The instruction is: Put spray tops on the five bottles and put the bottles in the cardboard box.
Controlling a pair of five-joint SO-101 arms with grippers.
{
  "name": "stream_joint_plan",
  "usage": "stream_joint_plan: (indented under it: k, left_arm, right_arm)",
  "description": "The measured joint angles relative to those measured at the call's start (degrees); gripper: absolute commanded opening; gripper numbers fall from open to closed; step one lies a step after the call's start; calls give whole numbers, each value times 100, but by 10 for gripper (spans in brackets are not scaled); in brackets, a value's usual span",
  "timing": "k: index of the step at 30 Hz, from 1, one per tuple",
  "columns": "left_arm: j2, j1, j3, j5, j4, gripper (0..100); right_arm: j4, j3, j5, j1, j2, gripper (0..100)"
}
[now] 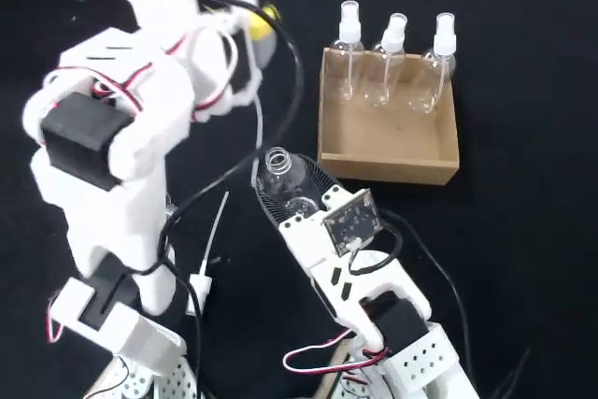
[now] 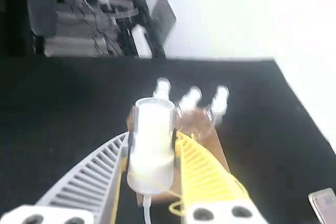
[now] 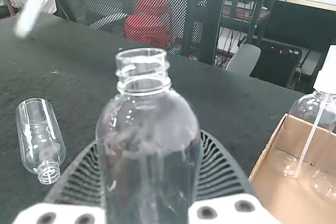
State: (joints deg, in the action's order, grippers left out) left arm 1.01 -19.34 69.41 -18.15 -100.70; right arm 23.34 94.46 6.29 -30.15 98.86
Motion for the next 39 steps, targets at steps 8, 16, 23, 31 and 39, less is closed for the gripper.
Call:
stream_joint_plan:
  k: [8, 16, 23, 31, 39]
  left_arm:
    - [-255, -158, -273, 0, 352, 29]
    - [-360, -185, -255, 0, 132, 29]
    - [-1046, -202, -211, -167, 62, 29]
    - [-1468, -220, -1073, -527, 26, 29]
    - [-2629, -202, -3130, -888, 932, 29]
  right_arm:
    - [0, 0, 0, 0, 0, 11]
    - [0, 0, 0, 0, 0, 11]
    - [0, 0, 0, 0, 0, 11]
    - [0, 0, 0, 0, 0, 11]
    - [0, 0, 0, 0, 0, 11]
